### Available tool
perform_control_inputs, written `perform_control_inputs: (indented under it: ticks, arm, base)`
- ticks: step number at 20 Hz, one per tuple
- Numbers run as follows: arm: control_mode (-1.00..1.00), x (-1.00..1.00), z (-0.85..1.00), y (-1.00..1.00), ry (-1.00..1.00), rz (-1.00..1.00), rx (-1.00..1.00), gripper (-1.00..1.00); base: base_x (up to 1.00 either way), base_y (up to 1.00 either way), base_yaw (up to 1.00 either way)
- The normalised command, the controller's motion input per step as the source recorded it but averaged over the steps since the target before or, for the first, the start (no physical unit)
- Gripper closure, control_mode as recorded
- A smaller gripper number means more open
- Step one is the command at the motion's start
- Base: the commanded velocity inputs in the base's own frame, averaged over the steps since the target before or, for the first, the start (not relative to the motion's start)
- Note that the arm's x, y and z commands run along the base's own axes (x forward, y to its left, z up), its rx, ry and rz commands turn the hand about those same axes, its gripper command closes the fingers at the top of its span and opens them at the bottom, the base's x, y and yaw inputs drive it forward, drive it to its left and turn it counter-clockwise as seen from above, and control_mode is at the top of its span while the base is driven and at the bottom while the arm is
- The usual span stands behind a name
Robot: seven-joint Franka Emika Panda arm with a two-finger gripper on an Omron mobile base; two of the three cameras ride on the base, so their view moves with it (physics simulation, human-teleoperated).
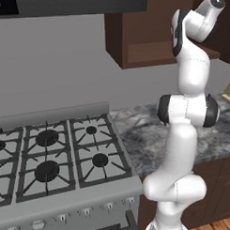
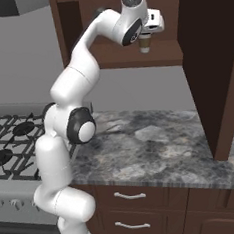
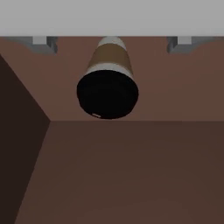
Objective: Sort all alcoholic drinks to one cabinet, and non-alcoholic drinks to the other.
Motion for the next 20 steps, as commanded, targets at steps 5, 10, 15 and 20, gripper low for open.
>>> perform_control_inputs:
  ticks: [5,10,15,20]
  arm:
    - [-1.00,-0.53,0.00,0.00,-0.06,-0.02,0.00,-1.00]
    - [-1.00,-0.68,0.00,0.00,-0.03,-0.01,0.00,-1.00]
    - [-1.00,-0.76,-0.02,0.03,-0.07,0.00,0.00,-1.00]
    - [-1.00,-0.65,-0.04,0.23,-0.11,0.00,-0.01,-1.00]
  base:
    - [0.00,0.00,0.00]
    - [0.00,0.00,0.00]
    - [0.00,0.00,0.00]
    - [0.00,0.00,0.00]
